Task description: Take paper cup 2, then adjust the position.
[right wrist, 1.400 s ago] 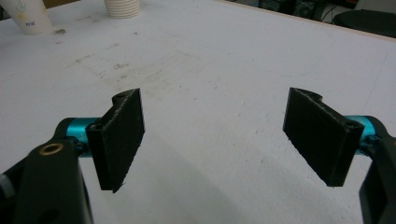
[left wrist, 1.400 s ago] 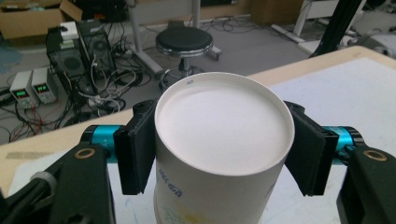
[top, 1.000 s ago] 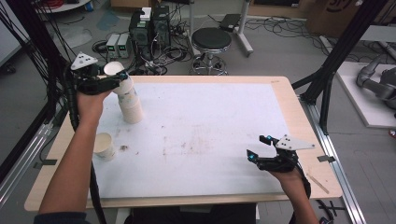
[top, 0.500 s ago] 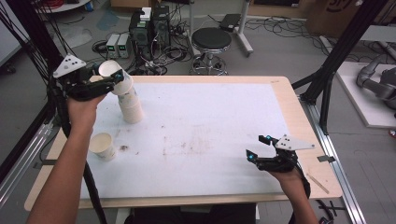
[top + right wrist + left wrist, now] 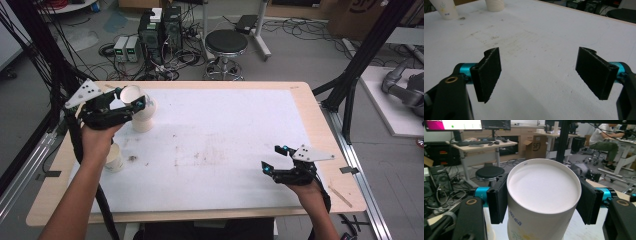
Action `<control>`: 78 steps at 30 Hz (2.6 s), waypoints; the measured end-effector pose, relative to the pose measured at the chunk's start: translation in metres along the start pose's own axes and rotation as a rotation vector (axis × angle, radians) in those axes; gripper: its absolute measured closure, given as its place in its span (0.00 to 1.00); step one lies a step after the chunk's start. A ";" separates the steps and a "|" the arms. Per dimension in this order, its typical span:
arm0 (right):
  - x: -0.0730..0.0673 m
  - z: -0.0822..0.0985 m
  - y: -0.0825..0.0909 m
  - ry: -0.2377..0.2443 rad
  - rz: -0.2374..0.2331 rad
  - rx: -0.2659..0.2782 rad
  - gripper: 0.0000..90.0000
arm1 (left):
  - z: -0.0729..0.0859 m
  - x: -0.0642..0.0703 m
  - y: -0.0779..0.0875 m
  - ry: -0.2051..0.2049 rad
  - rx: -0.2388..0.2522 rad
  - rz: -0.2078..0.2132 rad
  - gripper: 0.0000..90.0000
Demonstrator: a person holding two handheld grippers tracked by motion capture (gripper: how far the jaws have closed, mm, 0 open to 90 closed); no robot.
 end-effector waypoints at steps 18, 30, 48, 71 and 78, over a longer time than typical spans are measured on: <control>-0.006 -0.003 -0.009 0.011 -0.050 -0.018 0.23 | 0.054 0.046 -0.019 0.010 -0.045 0.167 0.39; -0.016 -0.019 -0.028 0.031 -0.115 -0.045 0.22 | 0.076 0.059 -0.028 0.024 -0.070 0.214 0.39; -0.028 -0.020 -0.041 0.062 -0.173 -0.049 0.22 | 0.081 0.074 -0.040 0.042 -0.071 0.296 0.38; -0.061 -0.029 -0.055 0.115 -0.353 -0.027 0.22 | 0.080 0.114 -0.050 -0.002 -0.073 0.471 0.39; -0.071 -0.032 -0.069 0.136 -0.385 -0.056 0.22 | 0.076 0.124 -0.055 -0.025 -0.085 0.522 0.39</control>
Point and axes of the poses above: each handheld gripper's, and its own axes: y roughly backward along the jaws, z roughly out of its underside, x roughly to its right, the point moved 2 cm from there along -y, roughly forward along the jaws, and after that the axes turned 8 degrees about -y, right-handed, at the moved point
